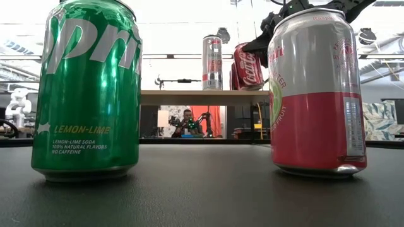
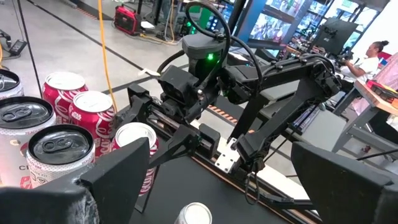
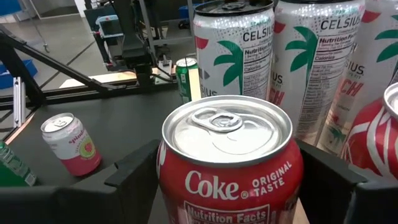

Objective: Place canned beverage on shelf
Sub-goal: Put the red soda can aligned with the other red soda cans on the shelf

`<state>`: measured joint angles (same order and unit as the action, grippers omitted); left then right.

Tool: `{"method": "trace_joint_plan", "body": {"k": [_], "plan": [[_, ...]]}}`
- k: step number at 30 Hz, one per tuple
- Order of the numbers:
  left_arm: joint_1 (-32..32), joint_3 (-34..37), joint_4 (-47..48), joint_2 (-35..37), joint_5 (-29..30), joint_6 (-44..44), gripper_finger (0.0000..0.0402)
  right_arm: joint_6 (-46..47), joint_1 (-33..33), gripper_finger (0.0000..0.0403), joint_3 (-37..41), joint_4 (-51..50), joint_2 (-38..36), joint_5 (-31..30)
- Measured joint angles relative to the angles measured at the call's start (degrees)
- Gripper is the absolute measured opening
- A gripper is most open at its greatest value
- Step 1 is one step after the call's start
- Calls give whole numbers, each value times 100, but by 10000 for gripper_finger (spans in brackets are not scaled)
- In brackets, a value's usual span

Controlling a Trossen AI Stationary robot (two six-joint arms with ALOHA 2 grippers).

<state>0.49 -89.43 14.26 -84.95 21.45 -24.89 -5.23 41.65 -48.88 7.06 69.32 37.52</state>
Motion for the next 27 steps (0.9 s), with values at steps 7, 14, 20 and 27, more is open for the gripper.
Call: {"method": "trace_joint_plan", "body": {"k": [7,14,20,27], "plan": [[2,0,0,1,0,9,393,-19,0,314,-2,-125,-4,-128],[2,0,0,0,-3,9,393,-4,0,313,-2,-147,-7,-142],[2,0,0,0,-26,7,393,44,0,313,-2,-215,-61,-149],[2,0,2,0,-24,-19,393,44,0,313,-2,-257,-70,-155]]}}
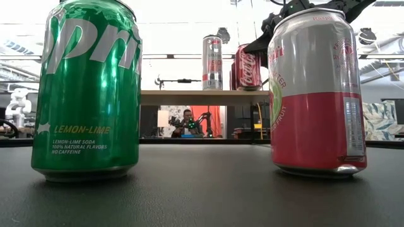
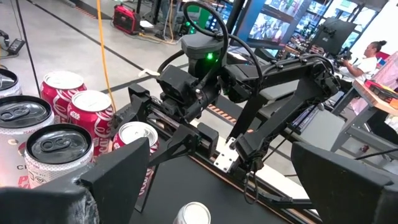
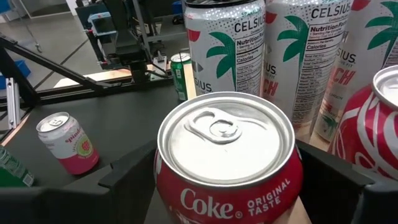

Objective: Place canned beverage on shelf
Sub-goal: Put the red soda can aligned with the other red soda cans on the shelf

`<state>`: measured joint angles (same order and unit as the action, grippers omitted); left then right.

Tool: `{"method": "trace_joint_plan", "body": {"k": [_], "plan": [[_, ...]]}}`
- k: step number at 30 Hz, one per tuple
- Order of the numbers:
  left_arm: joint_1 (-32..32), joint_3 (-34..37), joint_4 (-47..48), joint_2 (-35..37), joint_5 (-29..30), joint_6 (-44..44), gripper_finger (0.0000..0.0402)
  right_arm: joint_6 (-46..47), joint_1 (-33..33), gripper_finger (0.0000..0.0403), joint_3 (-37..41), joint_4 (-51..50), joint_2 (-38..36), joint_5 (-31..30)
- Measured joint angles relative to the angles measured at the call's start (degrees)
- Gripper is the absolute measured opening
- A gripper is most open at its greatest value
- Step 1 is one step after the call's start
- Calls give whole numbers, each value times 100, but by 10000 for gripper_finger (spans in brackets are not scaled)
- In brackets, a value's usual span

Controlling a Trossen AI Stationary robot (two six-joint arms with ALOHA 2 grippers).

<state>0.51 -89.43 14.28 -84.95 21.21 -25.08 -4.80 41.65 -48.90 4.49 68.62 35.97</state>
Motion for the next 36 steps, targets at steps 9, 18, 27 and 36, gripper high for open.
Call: {"method": "trace_joint_plan", "body": {"k": [9,18,27,36], "plan": [[0,0,0,0,0,-2,393,-59,4,342,0,3,-42,-4],[0,0,2,0,0,-2,393,-57,4,363,0,133,-108,0],[0,0,20,0,2,-2,393,-105,4,364,0,169,-344,-17],[0,0,20,0,2,0,393,98,4,364,-15,433,-1012,-158]]}}
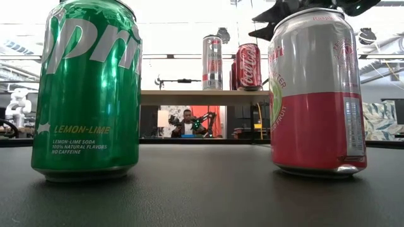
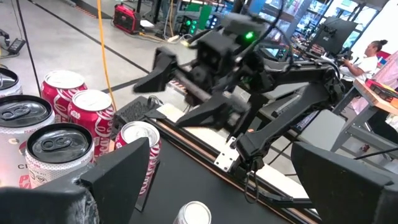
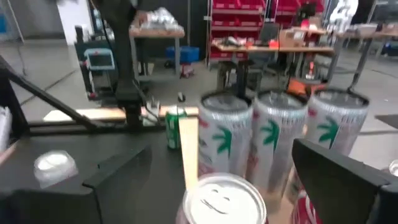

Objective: Place canned beverage on shelf
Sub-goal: Put the red soda can aligned with the other red soda cans on the shelf

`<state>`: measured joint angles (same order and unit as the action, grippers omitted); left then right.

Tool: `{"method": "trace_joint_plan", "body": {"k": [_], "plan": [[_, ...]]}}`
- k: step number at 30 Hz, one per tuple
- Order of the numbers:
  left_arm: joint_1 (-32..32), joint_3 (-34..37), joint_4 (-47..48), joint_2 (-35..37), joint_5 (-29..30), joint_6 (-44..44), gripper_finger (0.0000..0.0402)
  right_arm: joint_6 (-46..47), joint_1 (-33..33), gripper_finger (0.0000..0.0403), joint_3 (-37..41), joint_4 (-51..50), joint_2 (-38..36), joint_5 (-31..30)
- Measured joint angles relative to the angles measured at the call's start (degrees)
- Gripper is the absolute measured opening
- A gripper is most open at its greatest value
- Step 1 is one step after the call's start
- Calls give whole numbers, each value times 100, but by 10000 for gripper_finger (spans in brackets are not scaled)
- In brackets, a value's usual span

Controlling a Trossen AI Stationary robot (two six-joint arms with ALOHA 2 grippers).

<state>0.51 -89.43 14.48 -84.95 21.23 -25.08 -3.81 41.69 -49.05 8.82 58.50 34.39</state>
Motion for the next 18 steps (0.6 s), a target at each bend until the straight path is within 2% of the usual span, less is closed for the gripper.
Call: {"method": "trace_joint_plan", "body": {"k": [4,8,13,18], "plan": [[0,0,2,0,0,0,393,588,-1,357,-5,-161,-440,22],[0,0,23,0,0,0,393,827,-84,334,-7,-669,-883,29],[-2,0,23,1,0,37,393,737,-248,295,-7,-2026,-1262,38],[-22,0,22,0,0,4,393,543,-474,249,-7,-3258,-1325,35]]}}
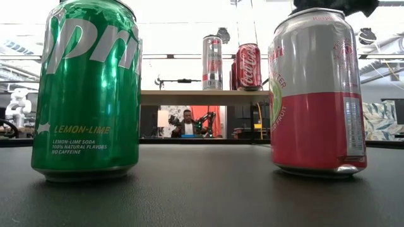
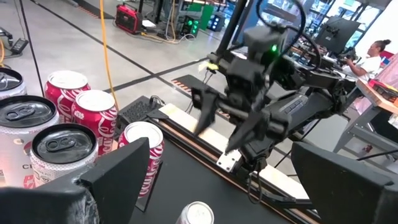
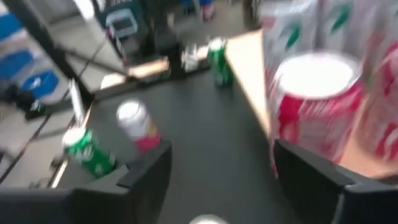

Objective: Place canned beverage on shelf
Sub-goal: Put the red soda can aligned with the other red soda cans on the shelf

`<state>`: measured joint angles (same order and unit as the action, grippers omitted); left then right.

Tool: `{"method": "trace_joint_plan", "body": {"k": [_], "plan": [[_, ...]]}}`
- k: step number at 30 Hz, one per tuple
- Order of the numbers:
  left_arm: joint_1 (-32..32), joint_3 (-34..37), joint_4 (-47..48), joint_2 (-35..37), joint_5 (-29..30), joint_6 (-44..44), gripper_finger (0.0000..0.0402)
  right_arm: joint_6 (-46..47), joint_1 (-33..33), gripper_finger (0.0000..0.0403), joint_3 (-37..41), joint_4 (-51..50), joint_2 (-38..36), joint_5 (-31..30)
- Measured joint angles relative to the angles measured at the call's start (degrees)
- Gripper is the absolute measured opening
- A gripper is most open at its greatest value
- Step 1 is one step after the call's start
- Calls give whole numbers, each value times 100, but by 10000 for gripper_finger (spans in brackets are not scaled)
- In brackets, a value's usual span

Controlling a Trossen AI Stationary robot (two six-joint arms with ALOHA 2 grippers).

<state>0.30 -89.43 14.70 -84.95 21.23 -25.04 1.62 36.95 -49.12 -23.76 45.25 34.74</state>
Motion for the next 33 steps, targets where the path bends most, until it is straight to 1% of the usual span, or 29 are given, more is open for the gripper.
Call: {"method": "trace_joint_plan", "body": {"k": [3,7,16,23,25,33], "plan": [[0,0,0,0,0,-2,393,-362,-132,219,0,-359,65,-7],[4,0,0,0,2,-8,393,-573,-258,177,0,-487,314,-26],[4,0,0,0,197,-17,393,-956,-545,80,2,-452,1086,-39],[4,0,-1,0,225,-15,393,-1270,-671,11,2,-12,1484,-28],[4,0,0,0,225,-15,393,-1349,-669,3,2,82,1598,-26],[4,0,5,0,225,-14,393,-1287,-669,1,4,617,2004,-39]]}}
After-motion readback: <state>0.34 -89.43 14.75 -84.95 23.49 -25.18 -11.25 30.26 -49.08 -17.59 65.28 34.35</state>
